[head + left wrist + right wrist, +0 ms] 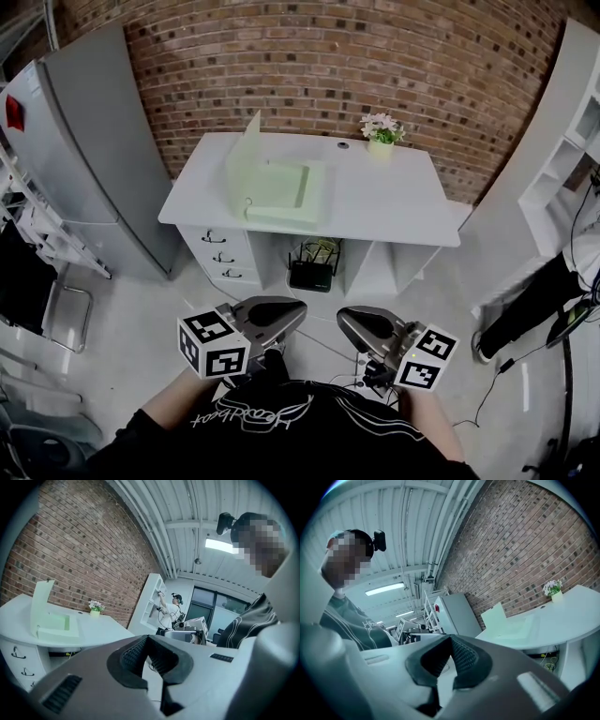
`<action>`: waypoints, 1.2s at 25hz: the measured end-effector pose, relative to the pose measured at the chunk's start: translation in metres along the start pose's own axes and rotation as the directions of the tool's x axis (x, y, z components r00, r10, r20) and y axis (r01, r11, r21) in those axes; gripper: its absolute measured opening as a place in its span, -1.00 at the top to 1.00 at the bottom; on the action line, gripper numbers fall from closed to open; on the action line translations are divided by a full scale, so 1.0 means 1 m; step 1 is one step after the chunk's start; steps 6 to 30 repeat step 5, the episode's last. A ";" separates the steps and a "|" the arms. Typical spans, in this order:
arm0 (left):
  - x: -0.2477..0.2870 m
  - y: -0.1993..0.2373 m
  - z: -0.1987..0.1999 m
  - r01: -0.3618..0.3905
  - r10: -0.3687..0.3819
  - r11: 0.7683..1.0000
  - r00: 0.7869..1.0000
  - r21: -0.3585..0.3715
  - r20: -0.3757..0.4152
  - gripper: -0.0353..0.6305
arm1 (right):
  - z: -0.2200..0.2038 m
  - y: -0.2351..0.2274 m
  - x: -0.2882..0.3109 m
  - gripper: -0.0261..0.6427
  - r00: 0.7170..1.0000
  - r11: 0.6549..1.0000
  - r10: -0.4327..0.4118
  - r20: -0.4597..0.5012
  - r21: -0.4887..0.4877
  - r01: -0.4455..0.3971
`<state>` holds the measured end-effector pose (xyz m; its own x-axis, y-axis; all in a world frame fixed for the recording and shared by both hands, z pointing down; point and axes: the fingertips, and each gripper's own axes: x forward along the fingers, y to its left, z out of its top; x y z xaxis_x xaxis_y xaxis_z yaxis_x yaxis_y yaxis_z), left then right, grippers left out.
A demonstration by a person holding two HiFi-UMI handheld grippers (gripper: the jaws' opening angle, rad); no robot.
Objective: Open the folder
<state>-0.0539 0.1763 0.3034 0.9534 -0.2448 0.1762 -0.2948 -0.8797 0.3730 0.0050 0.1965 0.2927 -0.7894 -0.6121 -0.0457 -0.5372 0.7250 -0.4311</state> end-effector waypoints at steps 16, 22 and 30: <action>-0.005 -0.003 -0.003 -0.004 0.004 1.000 1.000 -0.003 -0.003 0.88 | -0.001 0.006 -0.001 0.91 1.000 1.000 0.002 0.004 0.002 -0.002; -0.005 -0.003 -0.003 -0.004 0.004 1.000 1.000 -0.003 -0.003 0.88 | -0.001 0.006 -0.001 0.91 1.000 1.000 0.002 0.004 0.002 -0.002; -0.005 -0.003 -0.003 -0.004 0.004 1.000 1.000 -0.003 -0.003 0.88 | -0.001 0.006 -0.001 0.91 1.000 1.000 0.002 0.004 0.002 -0.002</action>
